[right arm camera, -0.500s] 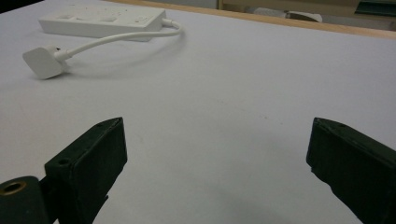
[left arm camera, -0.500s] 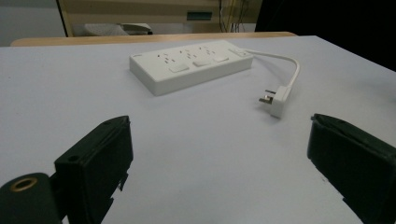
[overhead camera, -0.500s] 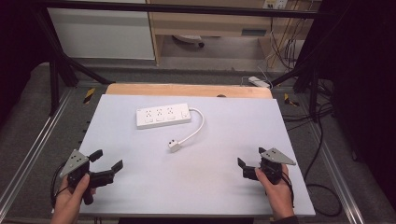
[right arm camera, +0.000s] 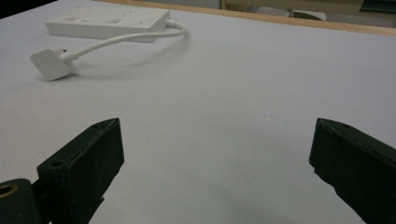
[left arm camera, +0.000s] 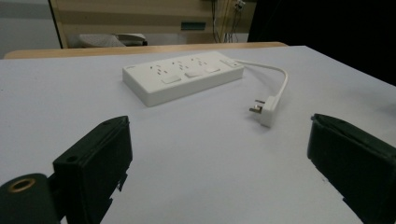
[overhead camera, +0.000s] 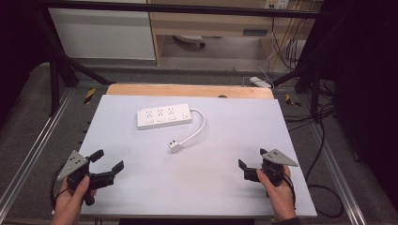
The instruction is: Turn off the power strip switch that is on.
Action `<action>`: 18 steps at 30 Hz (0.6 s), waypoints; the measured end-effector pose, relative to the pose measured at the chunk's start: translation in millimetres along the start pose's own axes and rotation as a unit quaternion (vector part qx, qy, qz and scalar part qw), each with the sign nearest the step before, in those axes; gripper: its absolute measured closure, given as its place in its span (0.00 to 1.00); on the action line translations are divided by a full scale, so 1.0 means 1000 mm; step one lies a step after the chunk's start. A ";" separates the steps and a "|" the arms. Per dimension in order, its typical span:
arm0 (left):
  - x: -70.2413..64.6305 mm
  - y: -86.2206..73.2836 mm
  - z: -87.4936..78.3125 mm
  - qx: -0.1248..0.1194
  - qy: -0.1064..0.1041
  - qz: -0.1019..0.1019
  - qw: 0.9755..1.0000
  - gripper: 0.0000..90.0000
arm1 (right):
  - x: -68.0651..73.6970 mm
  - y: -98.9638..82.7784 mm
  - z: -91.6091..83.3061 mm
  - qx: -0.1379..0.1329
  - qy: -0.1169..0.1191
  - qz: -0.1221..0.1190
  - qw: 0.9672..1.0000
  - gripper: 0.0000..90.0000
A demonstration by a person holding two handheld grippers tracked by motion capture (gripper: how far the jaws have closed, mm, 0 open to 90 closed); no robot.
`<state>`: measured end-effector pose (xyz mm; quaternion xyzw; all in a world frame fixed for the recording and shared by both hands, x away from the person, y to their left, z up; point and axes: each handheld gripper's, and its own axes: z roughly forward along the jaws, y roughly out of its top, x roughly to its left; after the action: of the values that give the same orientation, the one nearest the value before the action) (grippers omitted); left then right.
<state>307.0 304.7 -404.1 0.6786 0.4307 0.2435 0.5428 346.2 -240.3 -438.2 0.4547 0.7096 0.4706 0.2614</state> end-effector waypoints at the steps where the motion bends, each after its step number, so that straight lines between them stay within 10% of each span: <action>1: -0.001 0.000 -0.001 0.000 -0.001 0.001 1.000 0.07 | 0.000 0.000 0.000 0.000 0.000 -0.001 1.000 0.04; 18: -0.002 0.013 0.007 -0.006 0.011 -0.002 1.000 0.07 | 0.005 0.000 -0.001 -0.002 0.011 -0.010 1.000 0.04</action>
<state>315.4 299.2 -393.9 0.6720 0.4364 0.2522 0.5426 343.0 -236.5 -436.9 0.4419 0.7159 0.4746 0.2589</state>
